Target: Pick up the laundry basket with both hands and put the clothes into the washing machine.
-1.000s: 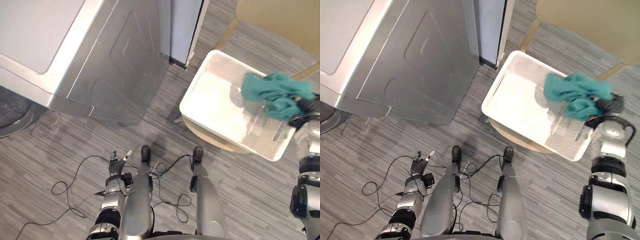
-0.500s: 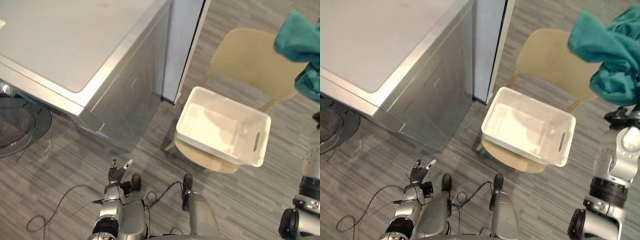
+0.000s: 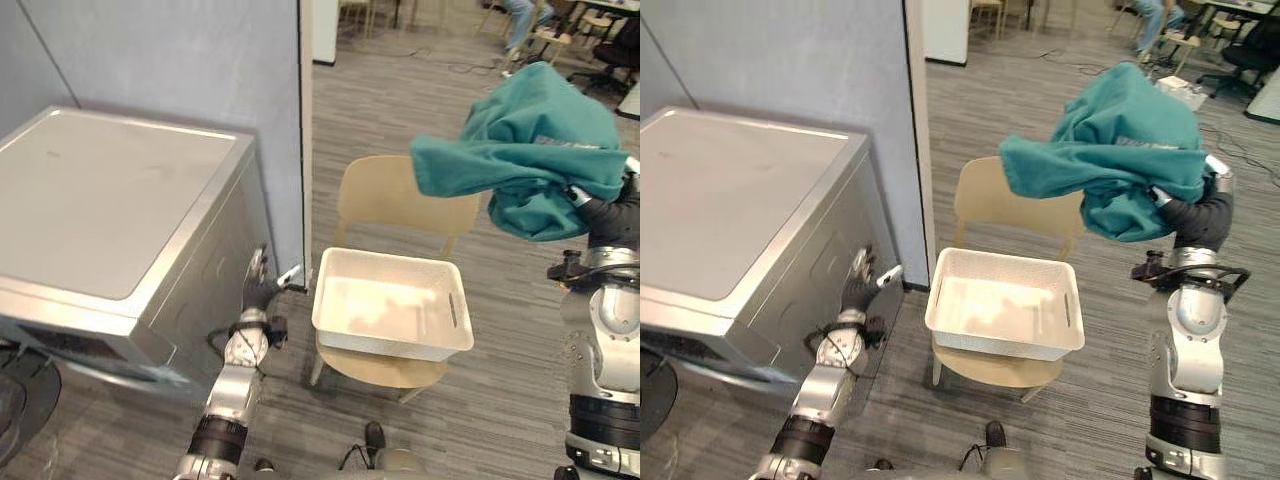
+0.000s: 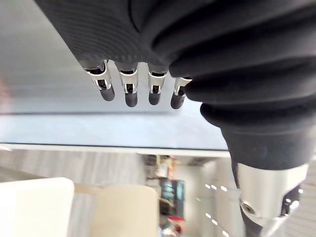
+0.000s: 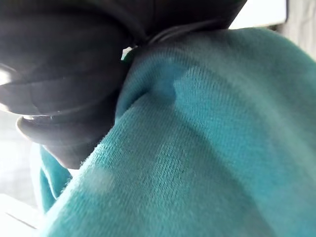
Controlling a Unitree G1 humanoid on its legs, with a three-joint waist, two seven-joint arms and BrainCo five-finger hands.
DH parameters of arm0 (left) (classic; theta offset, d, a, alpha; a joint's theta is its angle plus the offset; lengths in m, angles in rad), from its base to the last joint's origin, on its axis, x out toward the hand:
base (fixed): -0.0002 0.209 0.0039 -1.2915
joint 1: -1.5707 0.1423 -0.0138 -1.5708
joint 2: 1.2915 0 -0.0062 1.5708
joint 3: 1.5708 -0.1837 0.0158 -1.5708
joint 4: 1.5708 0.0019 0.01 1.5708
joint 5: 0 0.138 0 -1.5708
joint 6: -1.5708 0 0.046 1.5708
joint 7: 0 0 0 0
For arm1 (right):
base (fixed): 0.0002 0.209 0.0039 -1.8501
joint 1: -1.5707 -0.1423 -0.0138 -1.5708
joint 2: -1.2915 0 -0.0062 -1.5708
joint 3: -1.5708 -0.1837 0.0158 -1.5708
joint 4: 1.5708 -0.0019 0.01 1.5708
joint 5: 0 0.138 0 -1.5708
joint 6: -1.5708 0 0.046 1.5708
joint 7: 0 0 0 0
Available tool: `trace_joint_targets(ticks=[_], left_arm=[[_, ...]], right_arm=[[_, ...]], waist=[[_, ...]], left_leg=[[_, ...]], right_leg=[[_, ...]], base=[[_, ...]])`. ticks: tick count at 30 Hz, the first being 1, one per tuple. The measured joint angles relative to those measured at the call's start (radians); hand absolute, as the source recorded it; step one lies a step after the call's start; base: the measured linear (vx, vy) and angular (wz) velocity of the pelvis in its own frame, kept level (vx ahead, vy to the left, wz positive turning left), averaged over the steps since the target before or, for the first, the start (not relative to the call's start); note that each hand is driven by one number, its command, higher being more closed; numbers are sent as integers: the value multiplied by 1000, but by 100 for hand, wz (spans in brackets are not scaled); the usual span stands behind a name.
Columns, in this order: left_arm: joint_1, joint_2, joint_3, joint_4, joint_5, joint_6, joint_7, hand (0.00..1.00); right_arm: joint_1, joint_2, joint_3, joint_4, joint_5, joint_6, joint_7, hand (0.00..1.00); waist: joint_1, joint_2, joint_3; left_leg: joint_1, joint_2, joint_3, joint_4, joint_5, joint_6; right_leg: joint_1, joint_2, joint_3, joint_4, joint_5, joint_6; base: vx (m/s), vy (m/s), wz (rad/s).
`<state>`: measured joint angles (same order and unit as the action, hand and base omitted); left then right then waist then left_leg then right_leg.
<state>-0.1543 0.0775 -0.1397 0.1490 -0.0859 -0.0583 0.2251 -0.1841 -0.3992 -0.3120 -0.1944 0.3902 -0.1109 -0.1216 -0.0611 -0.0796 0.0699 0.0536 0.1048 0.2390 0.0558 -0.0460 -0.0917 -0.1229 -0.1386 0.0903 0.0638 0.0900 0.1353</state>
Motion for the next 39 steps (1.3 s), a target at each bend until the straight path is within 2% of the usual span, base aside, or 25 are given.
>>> trace_joint_targets(ticks=[4, 7, 10, 13, 16, 21, 28, 32, 39], left_arm=[[-97, 4, -98, -40, -86, -44, -5, 0], [-110, -2, -187, -67, -185, -59, -15, 0], [-126, -23, -274, -70, -285, -62, -54, 0], [-181, -30, -345, -62, -365, -61, -90, 0], [-242, -35, -394, -58, -440, -62, -97, 0], [-294, -37, -444, -14, -487, -63, -95, 0], [-385, -36, -522, 19, -542, -64, -95, 0], [-425, -36, -565, 39, -598, -66, -117, 0], [-497, -38, -620, 66, -618, -63, -133, 0]], right_arm=[[40, 50, 77, -43, 1, 4, 42, 100], [71, 109, 119, -78, 0, 5, 59, 100], [104, 150, 155, -81, 1, 6, 62, 100], [108, 158, 184, -84, 2, 8, 76, 100], [109, 158, 191, -90, 4, 8, 81, 100], [109, 158, 193, -97, 4, 7, 79, 100], [109, 173, 218, -124, 8, 7, 81, 100], [108, 179, 239, -148, 16, 3, 81, 100], [108, 178, 241, -155, 42, 1, 81, 100]], waist=[[-18, 24, -22], [-29, 40, -38], [-37, 42, -40], [-39, 48, -44], [-40, 59, -58], [-44, 80, -79], [-48, 69, -86], [-65, 50, -87], [-79, 52, -89]], left_leg=[[44, 0, 36, 19, -30, 2], [68, 0, 67, 30, -47, 2], [100, 0, 81, 32, -57, 4], [107, -4, 95, 31, -78, -1], [119, -11, 90, 16, -78, -1], [119, -11, 93, 15, -75, -5], [129, -11, 94, 20, -73, 1], [128, -11, 93, 19, -77, 5], [132, -16, 89, 18, -84, 9]], right_leg=[[30, 6, 39, -4, 0, 1], [38, 13, 75, -3, 2, 3], [62, 17, 90, -3, 2, 4], [65, 16, 110, -2, -6, 5], [63, 19, 121, -3, -12, 13], [63, 21, 127, -13, -11, 13], [68, 23, 131, -16, 2, 13], [76, 22, 130, -18, 0, 14], [83, 16, 127, -15, -12, 15]], base=[[15, 29, -29], [1, 22, -35], [-32, 9, -20], [-97, 4, -23], [-29, -12, -11], [30, -7, -5], [32, -4, -1], [0, 0, 0], [-1, -2, 0]])
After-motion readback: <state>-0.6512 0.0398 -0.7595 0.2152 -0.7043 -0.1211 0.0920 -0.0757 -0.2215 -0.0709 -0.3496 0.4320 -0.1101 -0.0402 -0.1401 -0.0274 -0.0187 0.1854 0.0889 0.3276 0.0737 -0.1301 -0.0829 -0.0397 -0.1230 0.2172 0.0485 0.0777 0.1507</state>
